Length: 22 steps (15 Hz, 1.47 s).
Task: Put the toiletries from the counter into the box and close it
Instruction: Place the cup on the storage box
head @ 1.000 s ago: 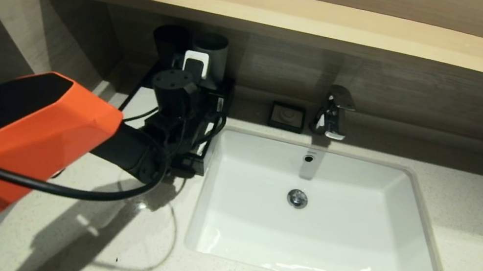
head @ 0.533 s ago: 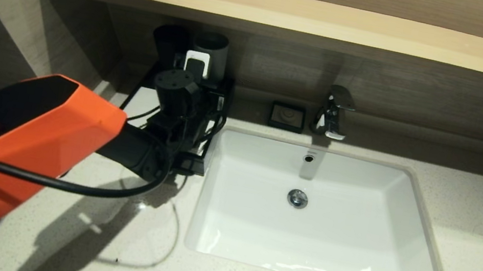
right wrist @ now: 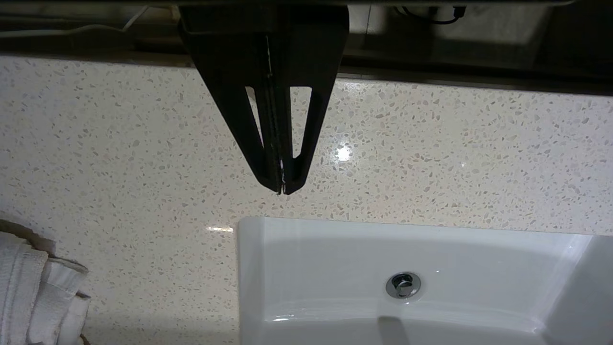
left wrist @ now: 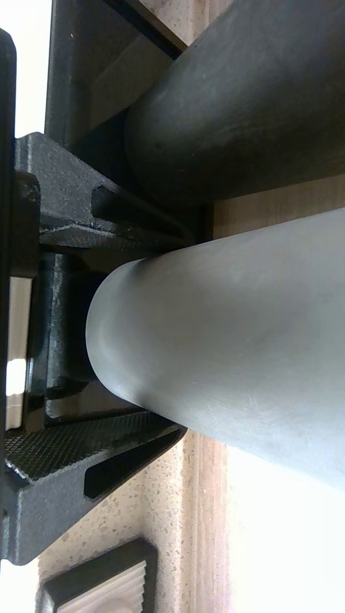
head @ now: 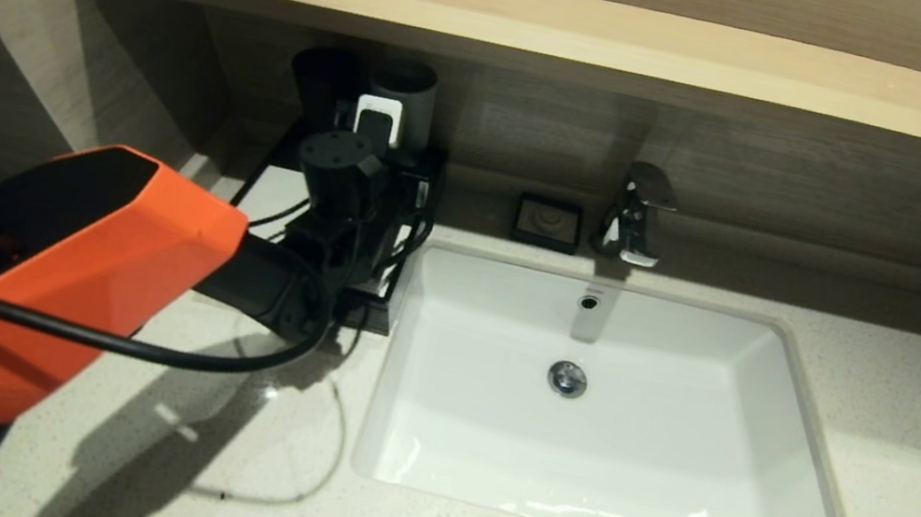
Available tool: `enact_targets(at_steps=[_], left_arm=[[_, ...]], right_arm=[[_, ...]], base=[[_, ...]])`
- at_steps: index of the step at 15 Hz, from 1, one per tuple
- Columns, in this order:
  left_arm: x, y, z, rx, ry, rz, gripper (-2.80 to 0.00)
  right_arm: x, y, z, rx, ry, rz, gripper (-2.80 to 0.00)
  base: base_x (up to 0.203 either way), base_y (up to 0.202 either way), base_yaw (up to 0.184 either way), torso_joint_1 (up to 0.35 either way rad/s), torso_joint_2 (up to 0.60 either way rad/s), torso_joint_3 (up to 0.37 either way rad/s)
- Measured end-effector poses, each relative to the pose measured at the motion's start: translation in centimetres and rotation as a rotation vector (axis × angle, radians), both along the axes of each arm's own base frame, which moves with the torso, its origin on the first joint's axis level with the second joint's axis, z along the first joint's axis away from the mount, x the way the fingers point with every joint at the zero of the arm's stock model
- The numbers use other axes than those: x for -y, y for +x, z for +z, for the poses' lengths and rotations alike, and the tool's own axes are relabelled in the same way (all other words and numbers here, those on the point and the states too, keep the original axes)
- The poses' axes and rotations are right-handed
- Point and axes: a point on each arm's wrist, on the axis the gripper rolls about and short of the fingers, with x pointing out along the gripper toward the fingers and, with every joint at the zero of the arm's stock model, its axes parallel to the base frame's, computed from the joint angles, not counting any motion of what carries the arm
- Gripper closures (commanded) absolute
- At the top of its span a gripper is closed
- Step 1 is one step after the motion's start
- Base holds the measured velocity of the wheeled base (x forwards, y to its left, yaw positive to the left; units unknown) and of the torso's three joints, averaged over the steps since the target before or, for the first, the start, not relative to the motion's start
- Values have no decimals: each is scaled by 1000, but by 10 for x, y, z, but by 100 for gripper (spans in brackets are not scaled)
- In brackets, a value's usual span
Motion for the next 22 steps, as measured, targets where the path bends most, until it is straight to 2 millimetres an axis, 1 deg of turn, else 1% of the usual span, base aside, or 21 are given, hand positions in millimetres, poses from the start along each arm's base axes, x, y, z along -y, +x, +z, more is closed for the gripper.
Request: enact_targets(at_steps=[14, 15, 16, 22], left_arm=[[-5, 5, 0, 6, 20, 21, 0], [-5, 6, 0, 8, 22, 23, -74], [-5, 6, 0, 9, 25, 25, -280], [-4, 6, -2, 10, 28, 25, -280]], right_arm=[[0, 0, 0, 0, 0, 0, 0], [0, 0, 0, 0, 0, 0, 0], [0, 0, 0, 0, 0, 0, 0], [0, 0, 0, 0, 0, 0, 0]], base=[[0, 0, 0, 0, 0, 0], [0, 0, 0, 0, 0, 0], [0, 0, 0, 0, 0, 0], [0, 0, 0, 0, 0, 0]])
